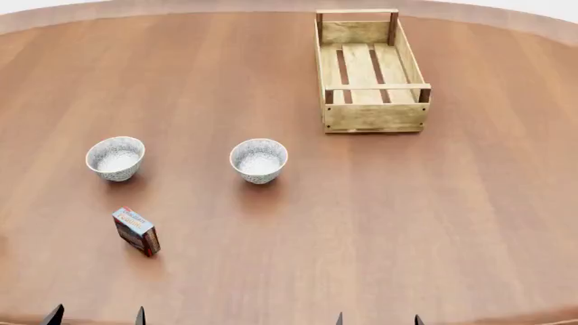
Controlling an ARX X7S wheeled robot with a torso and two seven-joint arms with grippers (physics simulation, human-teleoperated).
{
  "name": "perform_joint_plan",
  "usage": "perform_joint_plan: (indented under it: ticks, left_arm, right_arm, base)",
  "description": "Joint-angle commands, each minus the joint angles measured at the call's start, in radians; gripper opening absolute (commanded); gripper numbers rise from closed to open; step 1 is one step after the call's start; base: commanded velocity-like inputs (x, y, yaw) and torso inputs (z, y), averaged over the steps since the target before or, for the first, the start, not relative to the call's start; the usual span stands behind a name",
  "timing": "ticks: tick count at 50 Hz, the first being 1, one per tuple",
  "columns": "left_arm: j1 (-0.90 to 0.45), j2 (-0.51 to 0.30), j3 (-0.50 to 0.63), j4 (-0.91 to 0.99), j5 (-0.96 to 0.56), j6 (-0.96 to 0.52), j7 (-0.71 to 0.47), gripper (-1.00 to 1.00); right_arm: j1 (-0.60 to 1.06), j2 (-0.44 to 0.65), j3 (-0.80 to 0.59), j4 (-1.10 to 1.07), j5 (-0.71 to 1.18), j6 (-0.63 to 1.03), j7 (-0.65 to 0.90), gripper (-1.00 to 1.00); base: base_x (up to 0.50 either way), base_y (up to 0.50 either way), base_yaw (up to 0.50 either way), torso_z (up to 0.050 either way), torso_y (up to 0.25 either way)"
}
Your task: Stack the right bowl on the left bowl and place them in the tray.
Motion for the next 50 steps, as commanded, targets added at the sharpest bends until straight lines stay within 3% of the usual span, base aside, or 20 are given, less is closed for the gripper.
perform_joint_plan:
  ticks: [1,20,21,39,43,50]
  left_arm:
    - [0.001,-0.016,0.020,0.003,-0.014,-0.004,-0.018,1.00]
    - [0.004,-0.058,0.079,0.015,-0.060,-0.021,-0.063,1.00]
    - [0.006,-0.009,0.023,0.017,-0.007,-0.026,-0.004,1.00]
    - [-0.005,-0.060,0.077,0.030,-0.061,-0.049,-0.063,1.00]
    - [-0.003,-0.089,0.087,0.140,0.000,-0.024,-0.095,1.00]
    - [0.008,-0.156,0.106,0.551,0.171,-0.055,-0.120,1.00]
  right_arm:
    - [-0.001,0.015,-0.020,-0.002,0.020,0.002,0.017,1.00]
    - [0.003,0.058,-0.071,0.000,0.068,0.012,0.066,1.00]
    - [0.001,0.009,-0.013,0.003,0.017,0.012,0.007,1.00]
    - [-0.001,0.057,-0.073,-0.012,0.074,0.035,0.059,1.00]
    - [0.003,0.070,-0.068,-0.090,0.080,0.043,0.074,1.00]
    - [0.004,0.107,-0.054,-0.382,0.060,0.033,0.107,1.00]
  base:
    - [0.00,0.00,0.00,0.000,0.000]
    - [0.00,0.00,0.00,0.000,0.000]
    - [0.00,0.00,0.00,0.000,0.000]
    - [0.00,0.00,0.00,0.000,0.000]
    - [0.00,0.00,0.00,0.000,0.000]
    - [0.00,0.00,0.00,0.000,0.000]
